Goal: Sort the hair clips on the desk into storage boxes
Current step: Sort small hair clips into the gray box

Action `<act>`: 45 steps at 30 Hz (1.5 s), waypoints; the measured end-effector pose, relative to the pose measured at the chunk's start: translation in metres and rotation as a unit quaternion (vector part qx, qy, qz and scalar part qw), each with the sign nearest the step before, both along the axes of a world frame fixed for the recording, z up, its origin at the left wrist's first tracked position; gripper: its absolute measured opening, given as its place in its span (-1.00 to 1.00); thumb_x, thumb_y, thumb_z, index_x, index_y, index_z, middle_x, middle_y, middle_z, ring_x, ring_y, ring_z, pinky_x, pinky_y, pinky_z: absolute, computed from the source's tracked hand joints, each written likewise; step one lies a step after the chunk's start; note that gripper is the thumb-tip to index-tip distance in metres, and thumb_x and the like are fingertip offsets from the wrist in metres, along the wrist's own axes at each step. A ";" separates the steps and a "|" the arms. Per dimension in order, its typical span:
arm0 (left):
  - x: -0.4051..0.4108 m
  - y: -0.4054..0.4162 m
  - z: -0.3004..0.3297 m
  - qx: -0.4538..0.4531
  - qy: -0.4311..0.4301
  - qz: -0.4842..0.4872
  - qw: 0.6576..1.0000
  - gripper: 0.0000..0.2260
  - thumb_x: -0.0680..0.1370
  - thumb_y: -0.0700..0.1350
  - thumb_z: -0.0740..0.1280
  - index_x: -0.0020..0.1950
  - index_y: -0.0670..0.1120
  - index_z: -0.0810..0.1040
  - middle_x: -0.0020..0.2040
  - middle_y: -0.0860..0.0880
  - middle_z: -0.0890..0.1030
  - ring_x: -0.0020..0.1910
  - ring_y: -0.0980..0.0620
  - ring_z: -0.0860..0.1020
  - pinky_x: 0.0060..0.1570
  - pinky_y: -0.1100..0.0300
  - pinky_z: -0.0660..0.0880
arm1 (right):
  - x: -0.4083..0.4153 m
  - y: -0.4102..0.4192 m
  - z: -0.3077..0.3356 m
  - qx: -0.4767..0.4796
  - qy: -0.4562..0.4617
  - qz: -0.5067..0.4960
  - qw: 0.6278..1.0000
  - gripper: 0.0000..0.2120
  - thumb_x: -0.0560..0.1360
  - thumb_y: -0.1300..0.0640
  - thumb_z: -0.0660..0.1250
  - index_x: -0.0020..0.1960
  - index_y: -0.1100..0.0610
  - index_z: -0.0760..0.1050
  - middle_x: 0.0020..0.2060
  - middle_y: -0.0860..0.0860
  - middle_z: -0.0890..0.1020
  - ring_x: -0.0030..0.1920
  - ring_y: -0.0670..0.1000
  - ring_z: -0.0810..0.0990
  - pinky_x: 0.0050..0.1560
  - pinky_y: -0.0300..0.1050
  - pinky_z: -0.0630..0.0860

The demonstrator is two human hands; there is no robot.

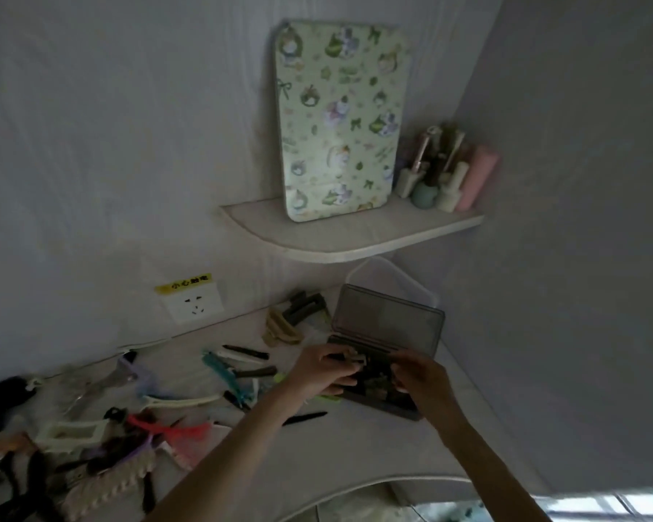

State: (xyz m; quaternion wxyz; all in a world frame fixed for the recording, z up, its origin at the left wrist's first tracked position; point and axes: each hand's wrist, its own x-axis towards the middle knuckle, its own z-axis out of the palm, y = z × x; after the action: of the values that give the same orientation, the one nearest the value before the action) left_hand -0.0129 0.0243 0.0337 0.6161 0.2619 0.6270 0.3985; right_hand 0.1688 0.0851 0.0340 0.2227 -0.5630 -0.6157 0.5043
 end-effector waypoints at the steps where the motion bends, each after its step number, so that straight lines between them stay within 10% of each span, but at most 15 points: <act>1: 0.006 0.003 0.001 0.009 0.012 -0.008 1.000 -0.62 0.46 -0.12 0.43 0.27 -0.05 0.48 -0.06 0.00 0.67 -0.20 0.15 0.66 -0.24 0.35 0.57 | 0.005 0.000 0.000 0.034 -0.035 0.010 0.999 -0.86 0.48 0.24 0.34 -0.06 0.02 0.57 -0.12 0.06 0.67 -0.12 0.02 0.64 0.02 -0.04 0.60; 4: 0.017 0.006 -0.002 0.016 0.032 -0.035 0.999 -0.52 0.48 -0.12 0.41 0.37 -0.04 0.39 0.11 -0.06 0.63 -0.09 0.10 0.63 -0.15 0.33 0.54 | 0.021 0.001 -0.007 0.113 -0.134 0.046 0.984 -0.79 0.49 0.18 0.34 0.11 0.06 0.57 -0.01 -0.01 0.62 -0.03 -0.09 0.57 -0.08 -0.44 0.42; 7: 0.009 0.001 -0.004 0.002 0.067 -0.026 0.997 -0.55 0.50 -0.18 0.38 0.37 -0.08 0.40 0.21 -0.12 0.58 0.02 0.03 0.57 -0.01 0.27 0.51 | 0.027 0.005 -0.015 0.188 -0.205 0.095 0.956 -0.74 0.52 0.21 0.26 0.18 0.06 0.54 0.11 0.02 0.60 0.12 0.01 0.53 0.00 -0.39 0.34; 15: -0.065 -0.051 -0.012 0.022 0.118 0.146 0.982 -0.89 0.52 -0.35 0.30 -0.05 -0.22 0.60 -0.27 0.00 0.62 -0.44 0.30 0.59 -0.45 0.48 0.44 | -0.048 -0.001 -0.014 0.189 -0.141 0.172 0.957 -0.81 0.55 0.21 0.22 0.03 0.06 0.59 -0.05 0.00 0.66 -0.06 -0.03 0.60 -0.12 -0.32 0.46; 20: -0.121 -0.107 -0.023 -0.003 0.225 0.239 0.945 -0.73 0.51 -0.41 0.28 -0.23 -0.07 0.59 -0.39 0.13 0.64 -0.43 0.30 0.56 -0.39 0.49 0.43 | -0.136 -0.031 -0.019 0.172 -0.061 0.301 0.936 -0.84 0.54 0.19 0.24 -0.04 -0.01 0.56 -0.12 -0.11 0.60 -0.10 -0.11 0.53 -0.07 -0.44 0.41; 27: -0.187 -0.188 -0.046 -0.128 0.518 0.121 0.837 -0.73 0.56 -0.16 0.18 0.22 -0.04 0.53 0.20 0.00 0.57 0.22 0.01 0.50 0.15 0.22 0.40 | -0.270 -0.079 -0.051 0.249 -0.114 0.516 0.812 -0.62 0.55 0.24 0.13 0.36 0.17 0.36 0.32 0.11 0.45 0.31 0.09 0.41 0.33 -0.13 0.29; 34: -0.214 -0.207 -0.042 -0.187 0.575 0.054 0.795 -0.76 0.58 -0.06 0.12 0.11 -0.03 0.54 0.08 -0.01 0.59 0.03 -0.03 0.56 -0.02 0.12 0.45 | -0.346 -0.102 -0.068 0.363 -0.211 0.577 0.701 -0.32 0.40 0.06 0.39 0.45 0.03 0.18 0.30 0.14 0.37 0.31 0.19 0.33 0.09 0.07 0.43; 39: -0.220 -0.195 -0.042 -0.132 0.549 0.075 0.822 -0.71 0.57 -0.13 0.17 0.28 0.06 0.44 0.20 0.02 0.54 0.14 0.01 0.53 0.05 0.12 0.48 | -0.346 -0.100 -0.074 0.391 -0.148 0.558 0.717 -0.43 0.15 0.10 0.54 0.14 0.09 0.52 -0.02 0.10 0.58 0.01 0.15 0.55 -0.15 -0.05 0.59; 42: -0.220 -0.184 -0.041 -0.140 0.544 0.055 0.825 -0.71 0.54 -0.02 0.27 0.25 0.01 0.43 0.17 0.00 0.53 0.15 -0.01 0.51 0.05 0.09 0.49 | -0.331 -0.096 -0.075 0.349 -0.124 0.487 0.791 -0.86 0.36 0.07 0.40 -0.12 0.10 0.62 -0.15 0.03 0.59 -0.11 0.06 0.57 -0.23 -0.14 0.51; 45: -0.220 -0.185 -0.045 -0.139 0.534 0.062 0.832 -0.60 0.44 0.07 0.40 0.24 0.01 0.44 0.17 0.03 0.52 0.18 0.01 0.49 0.09 0.11 0.47 | -0.318 -0.085 -0.075 0.285 -0.175 0.452 0.827 -0.86 0.42 0.04 0.38 -0.21 0.11 0.56 -0.18 -0.02 0.51 -0.12 0.00 0.53 -0.20 -0.18 0.42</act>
State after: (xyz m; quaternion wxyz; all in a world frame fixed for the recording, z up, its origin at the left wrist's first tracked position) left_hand -0.2326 -0.1604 -0.0115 0.1898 0.3063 0.9218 0.1429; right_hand -0.1489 -0.0004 -0.0413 0.0088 -0.2121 -0.9463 0.2438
